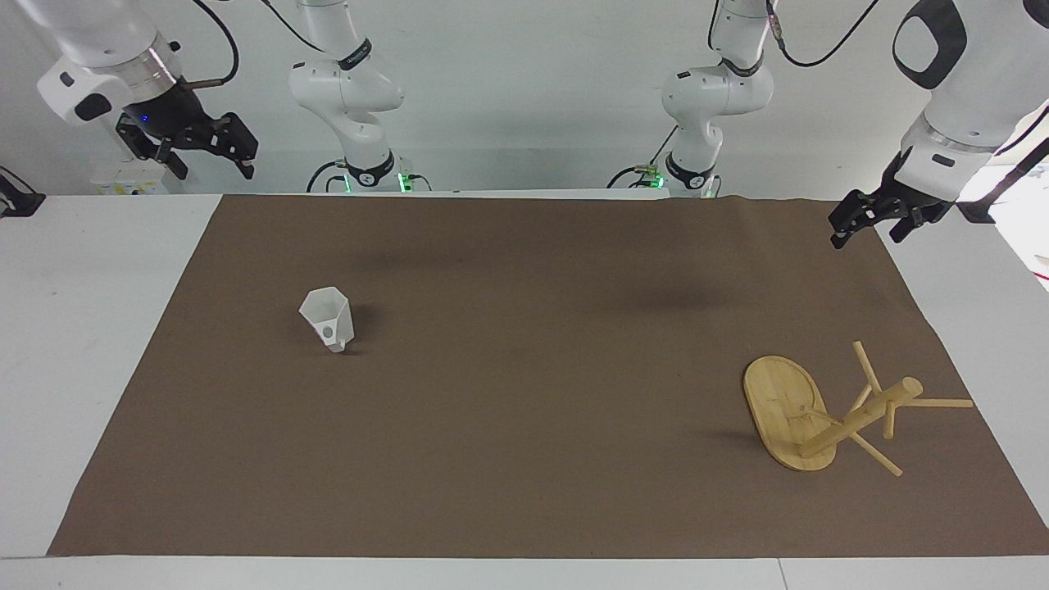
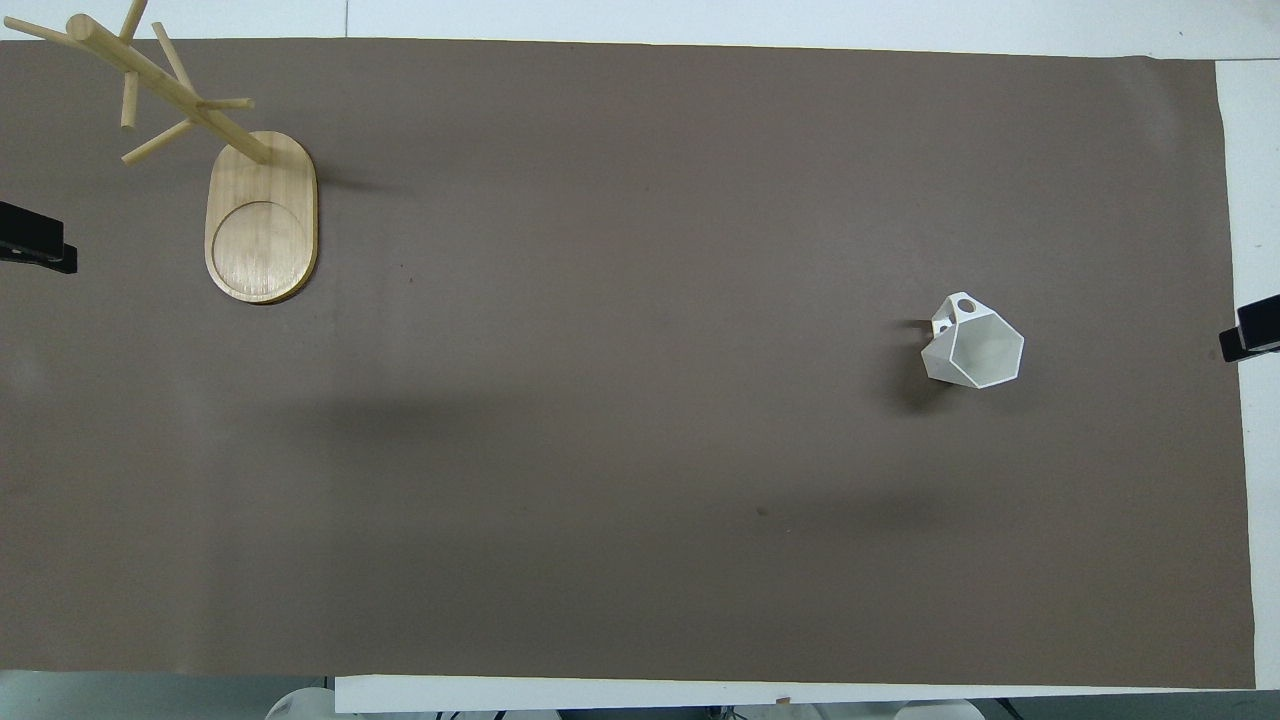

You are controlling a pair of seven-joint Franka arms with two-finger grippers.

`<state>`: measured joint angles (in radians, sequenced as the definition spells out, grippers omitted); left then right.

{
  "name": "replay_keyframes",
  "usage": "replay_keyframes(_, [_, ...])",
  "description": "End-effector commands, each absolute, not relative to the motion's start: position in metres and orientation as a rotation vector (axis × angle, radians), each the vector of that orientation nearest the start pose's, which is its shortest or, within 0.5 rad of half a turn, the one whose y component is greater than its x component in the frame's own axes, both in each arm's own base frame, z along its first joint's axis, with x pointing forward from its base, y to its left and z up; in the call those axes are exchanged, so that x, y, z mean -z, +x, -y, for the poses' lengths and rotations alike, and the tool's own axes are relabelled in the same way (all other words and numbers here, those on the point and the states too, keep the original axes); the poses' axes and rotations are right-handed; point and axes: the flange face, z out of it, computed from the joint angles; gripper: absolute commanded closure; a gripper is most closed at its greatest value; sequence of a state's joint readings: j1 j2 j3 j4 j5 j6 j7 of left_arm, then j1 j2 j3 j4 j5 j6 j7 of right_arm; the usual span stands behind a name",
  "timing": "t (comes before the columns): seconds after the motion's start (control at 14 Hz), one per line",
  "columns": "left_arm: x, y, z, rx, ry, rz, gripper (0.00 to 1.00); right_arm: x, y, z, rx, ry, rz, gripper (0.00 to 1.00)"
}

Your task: Hang cup on rack

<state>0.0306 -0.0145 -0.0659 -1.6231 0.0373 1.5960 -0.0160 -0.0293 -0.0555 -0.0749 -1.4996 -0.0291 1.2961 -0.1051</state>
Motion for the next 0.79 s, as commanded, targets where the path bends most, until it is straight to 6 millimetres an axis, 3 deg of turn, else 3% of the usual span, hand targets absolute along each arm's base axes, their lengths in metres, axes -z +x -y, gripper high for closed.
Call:
replay_keyframes(0.0, [-0.61,0.544,0.014,0.008,-3.108,-0.043,0.0,-0.662,0.503,0.059,-0.23,-3.165,-0.026,0.0])
replay_keyframes(0.5, [-0.61,0.544,0.014,0.008,-3.108,-0.043,0.0,-0.663,0.5,0.059,-0.247,-3.16,0.004,0.0])
replay_keyframes(0.71, [-0.61,0.544,0.014,0.008,-3.108,-0.043,0.0,-0.657,0.493,0.075,-0.3,-3.11,0.204,0.0])
